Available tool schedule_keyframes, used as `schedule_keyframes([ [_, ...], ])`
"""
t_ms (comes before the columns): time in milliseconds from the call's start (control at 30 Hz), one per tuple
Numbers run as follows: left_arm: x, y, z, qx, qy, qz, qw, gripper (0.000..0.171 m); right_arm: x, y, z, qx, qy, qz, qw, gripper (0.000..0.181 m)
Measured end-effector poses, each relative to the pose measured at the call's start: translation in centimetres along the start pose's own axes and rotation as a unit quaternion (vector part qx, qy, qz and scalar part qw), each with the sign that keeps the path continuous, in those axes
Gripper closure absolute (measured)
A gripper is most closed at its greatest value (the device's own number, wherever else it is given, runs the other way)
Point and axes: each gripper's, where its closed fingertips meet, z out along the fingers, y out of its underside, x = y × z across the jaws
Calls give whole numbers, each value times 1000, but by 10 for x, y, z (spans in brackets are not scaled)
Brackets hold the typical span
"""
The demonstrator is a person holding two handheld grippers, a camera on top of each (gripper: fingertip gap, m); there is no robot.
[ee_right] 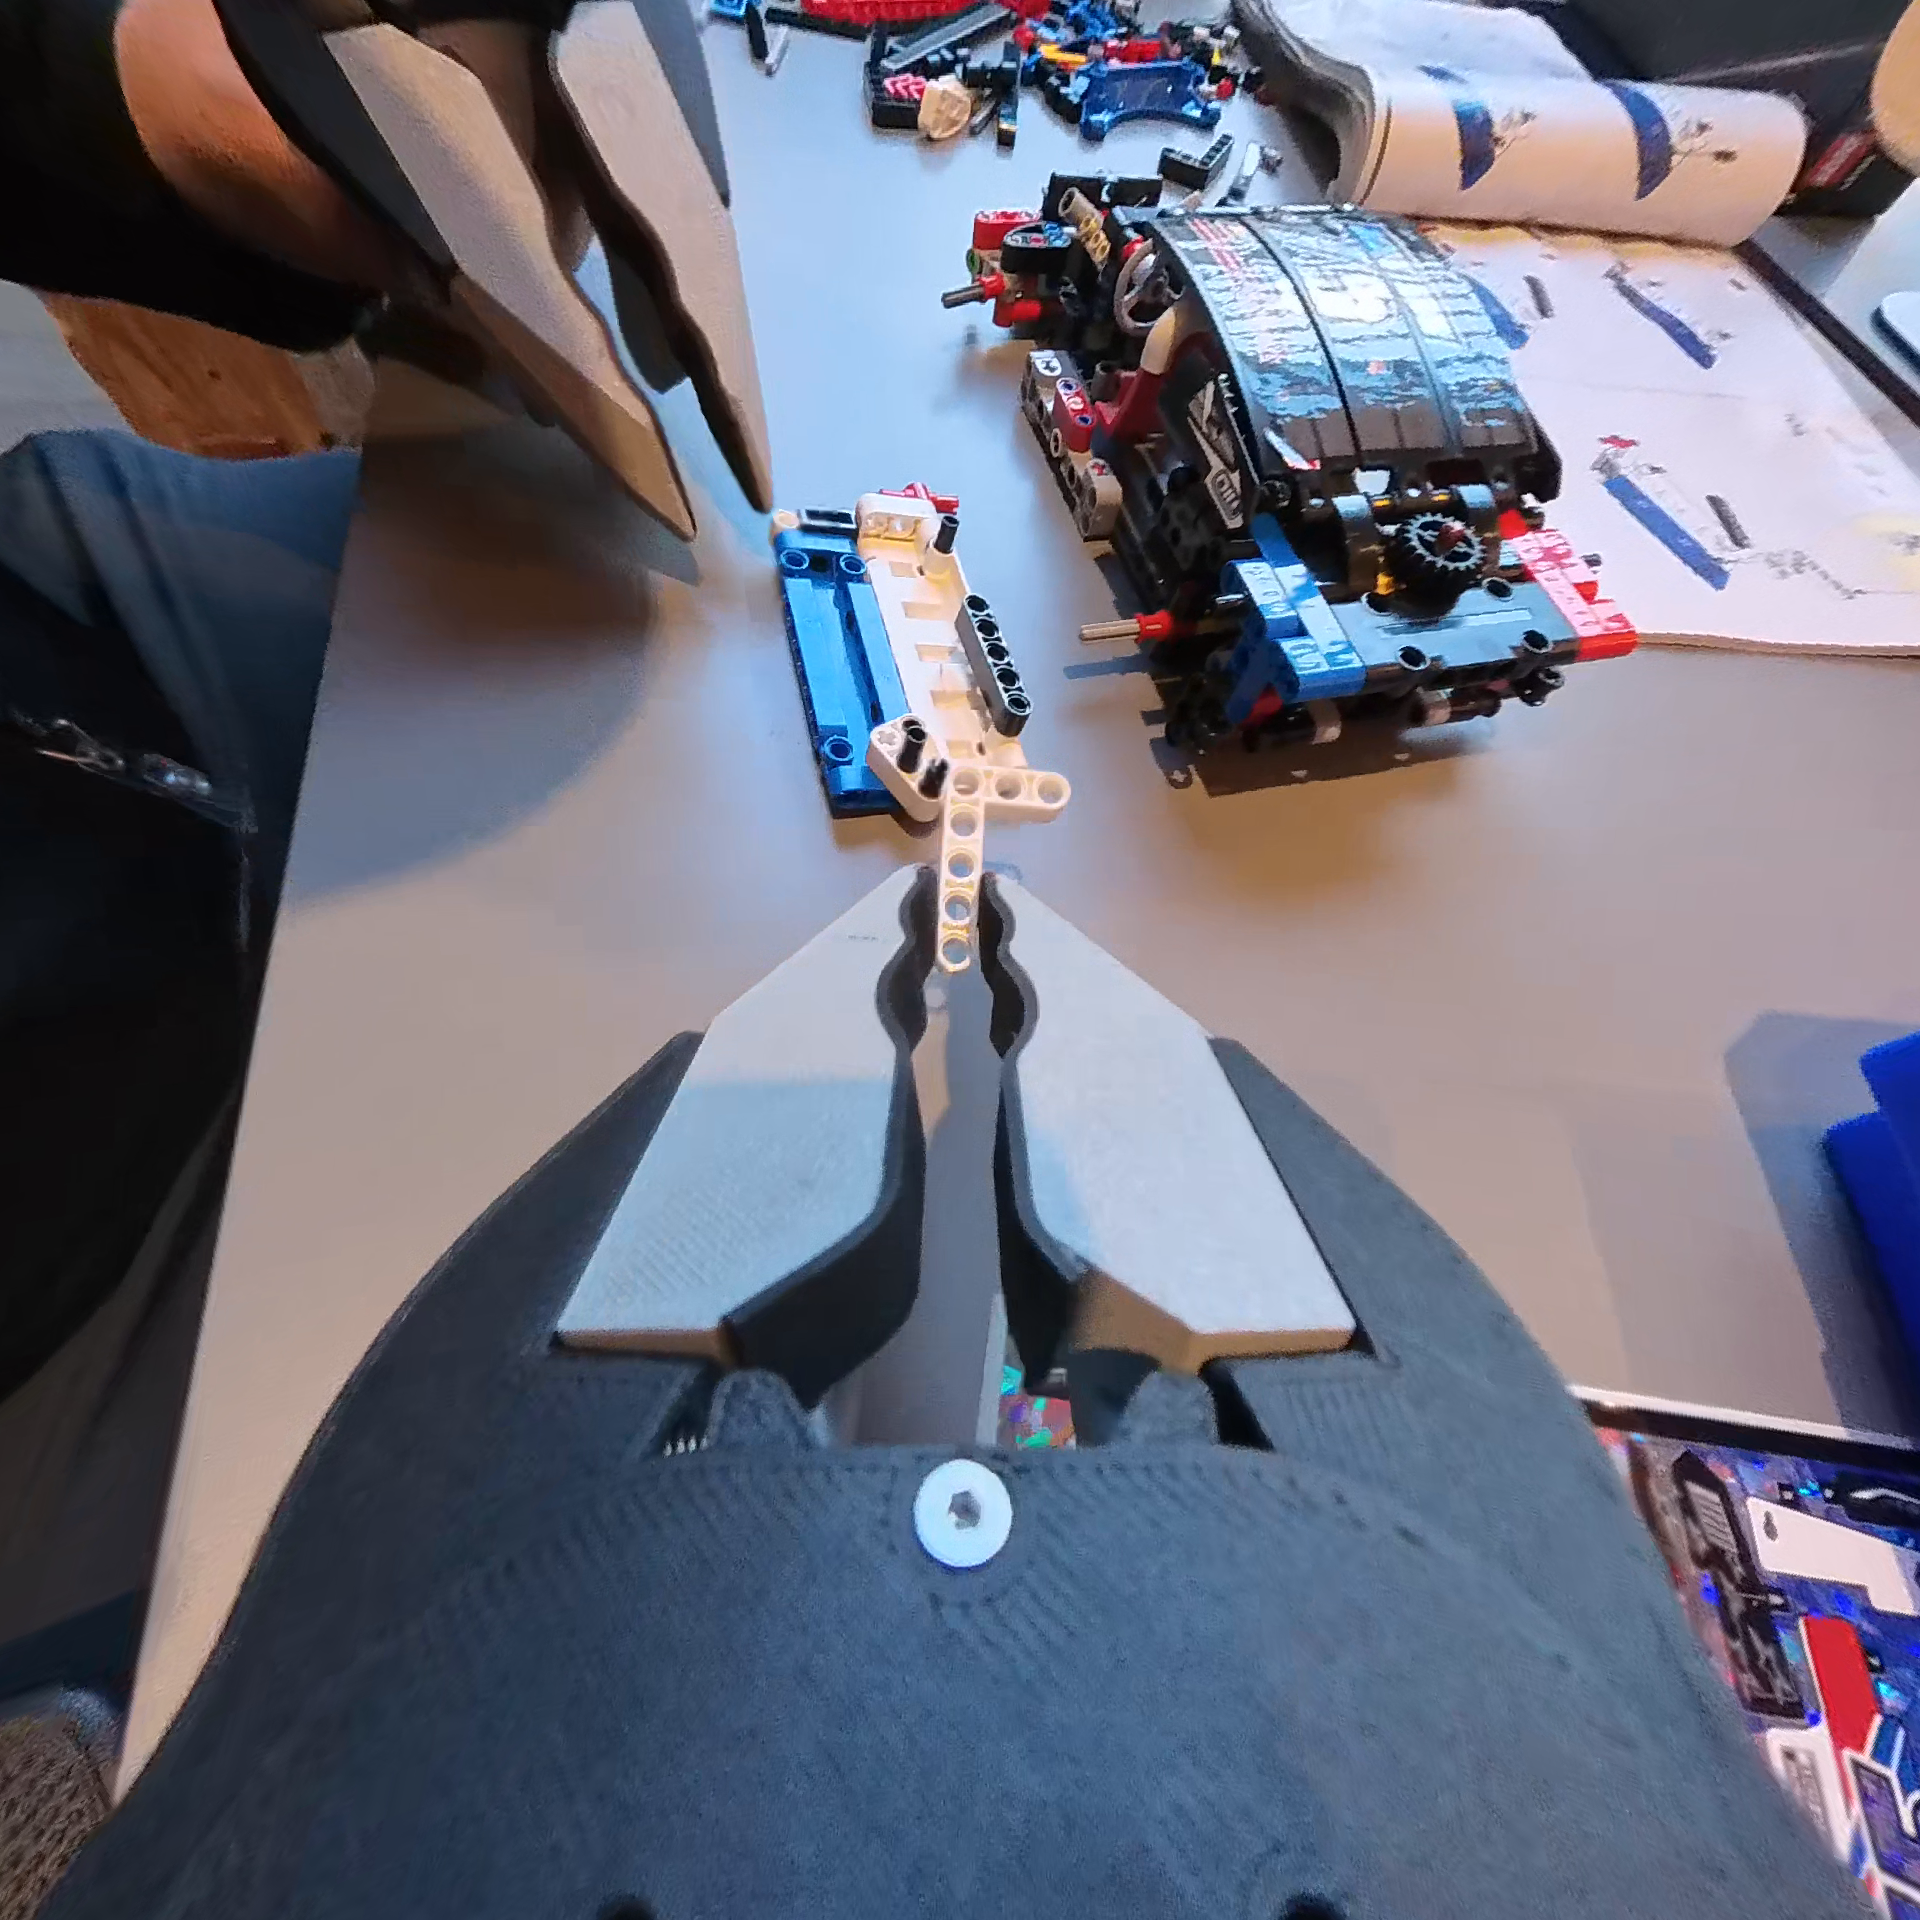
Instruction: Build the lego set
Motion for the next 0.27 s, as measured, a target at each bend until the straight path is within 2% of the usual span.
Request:
schedule_keyframes([
  [267,-40,-20,-3,56,-33,48,997,155,14,-10,1,30,6,14,999,176],
])
